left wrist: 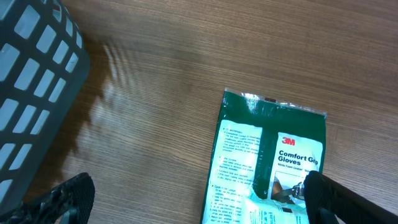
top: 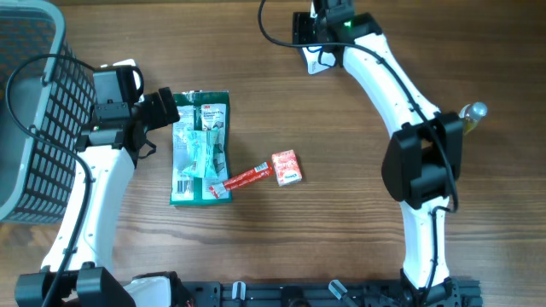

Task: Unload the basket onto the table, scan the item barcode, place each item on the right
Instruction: 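Carry the jar up to the white scanner and hold it before the window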

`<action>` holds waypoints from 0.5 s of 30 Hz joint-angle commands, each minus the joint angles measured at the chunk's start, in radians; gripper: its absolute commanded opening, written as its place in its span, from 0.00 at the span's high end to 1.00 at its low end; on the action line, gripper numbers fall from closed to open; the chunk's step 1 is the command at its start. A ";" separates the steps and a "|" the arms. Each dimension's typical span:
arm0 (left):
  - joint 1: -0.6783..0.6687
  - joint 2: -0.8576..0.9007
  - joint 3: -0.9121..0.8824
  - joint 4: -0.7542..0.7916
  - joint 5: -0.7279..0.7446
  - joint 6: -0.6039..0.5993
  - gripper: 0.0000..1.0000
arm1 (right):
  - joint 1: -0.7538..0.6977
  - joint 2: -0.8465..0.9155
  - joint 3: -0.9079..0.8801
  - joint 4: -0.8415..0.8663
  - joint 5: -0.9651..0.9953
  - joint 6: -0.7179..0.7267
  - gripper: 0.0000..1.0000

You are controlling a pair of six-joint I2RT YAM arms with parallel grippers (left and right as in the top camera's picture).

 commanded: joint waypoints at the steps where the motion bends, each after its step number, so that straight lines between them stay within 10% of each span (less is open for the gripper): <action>1: 0.006 -0.011 0.008 0.002 -0.006 0.019 0.00 | 0.000 0.017 0.011 0.073 0.103 0.012 0.67; 15: 0.006 -0.011 0.008 0.002 -0.006 0.019 0.00 | -0.016 0.087 0.011 0.281 0.103 0.013 0.69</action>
